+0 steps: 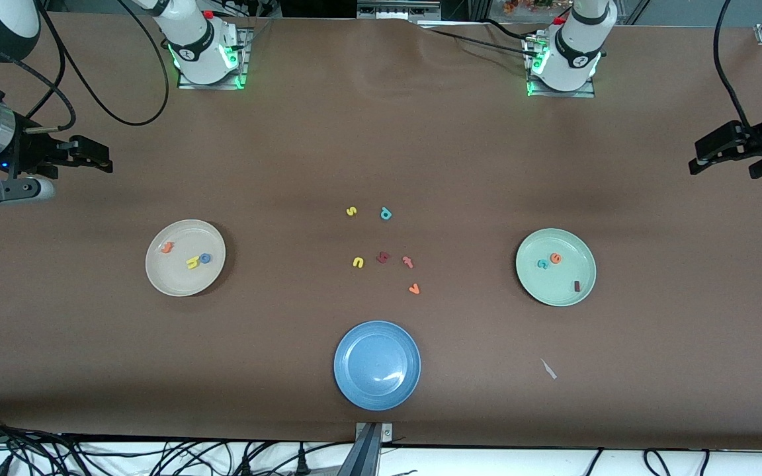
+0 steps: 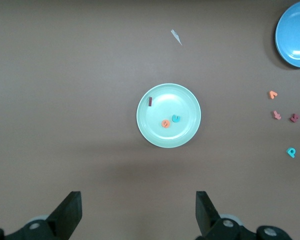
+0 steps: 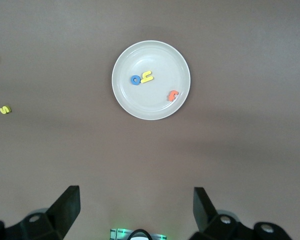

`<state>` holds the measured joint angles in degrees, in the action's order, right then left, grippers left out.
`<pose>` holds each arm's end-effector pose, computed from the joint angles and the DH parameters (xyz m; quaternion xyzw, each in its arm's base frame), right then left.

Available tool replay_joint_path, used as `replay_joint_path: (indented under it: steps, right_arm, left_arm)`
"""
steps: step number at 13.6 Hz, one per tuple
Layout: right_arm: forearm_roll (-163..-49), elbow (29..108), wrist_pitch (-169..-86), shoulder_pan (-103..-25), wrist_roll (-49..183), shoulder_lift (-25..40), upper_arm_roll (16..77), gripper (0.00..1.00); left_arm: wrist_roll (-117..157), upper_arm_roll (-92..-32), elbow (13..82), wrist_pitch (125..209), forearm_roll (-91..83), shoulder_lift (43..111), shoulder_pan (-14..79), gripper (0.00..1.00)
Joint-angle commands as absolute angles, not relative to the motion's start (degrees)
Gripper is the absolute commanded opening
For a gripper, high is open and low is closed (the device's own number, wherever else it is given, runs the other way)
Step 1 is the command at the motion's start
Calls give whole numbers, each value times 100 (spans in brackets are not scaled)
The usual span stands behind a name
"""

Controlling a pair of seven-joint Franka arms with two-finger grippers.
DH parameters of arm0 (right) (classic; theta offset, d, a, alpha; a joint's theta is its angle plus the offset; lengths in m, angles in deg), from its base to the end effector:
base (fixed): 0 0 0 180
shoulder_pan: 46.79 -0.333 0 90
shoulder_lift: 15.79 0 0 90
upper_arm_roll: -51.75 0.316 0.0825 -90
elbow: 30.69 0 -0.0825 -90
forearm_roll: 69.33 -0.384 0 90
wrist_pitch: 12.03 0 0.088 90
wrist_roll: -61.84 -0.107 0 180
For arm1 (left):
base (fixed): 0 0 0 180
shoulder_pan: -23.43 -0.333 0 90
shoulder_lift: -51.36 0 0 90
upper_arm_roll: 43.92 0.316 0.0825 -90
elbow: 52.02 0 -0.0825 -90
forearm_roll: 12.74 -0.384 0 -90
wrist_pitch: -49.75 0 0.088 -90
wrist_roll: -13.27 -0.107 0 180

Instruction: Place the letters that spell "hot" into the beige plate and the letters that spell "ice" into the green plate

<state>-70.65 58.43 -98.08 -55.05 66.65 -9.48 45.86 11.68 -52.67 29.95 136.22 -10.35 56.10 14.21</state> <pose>0.5753 0.0294 0.5642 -0.9947 -0.0621 0.0813 0.0076 0.5742 0.0042 0.6388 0.9996 -0.0108 -0.0011 0.0271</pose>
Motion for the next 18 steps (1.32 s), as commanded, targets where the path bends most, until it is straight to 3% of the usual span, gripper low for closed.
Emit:
replay_joint_path:
  steps: [1, 18]
  right_arm:
    - [-7153, 5764, -9685, -5408, 6597, -964, 4657, 100]
    - [-7127, 5738, -9676, -5417, 6571, -868, 4621, 100]
  left_arm:
    - [1107, -5419, 3016, 13816, -930, 5628, 1463, 100]
    - [1107, -5491, 3033, 14282, -966, 5751, 1464, 100]
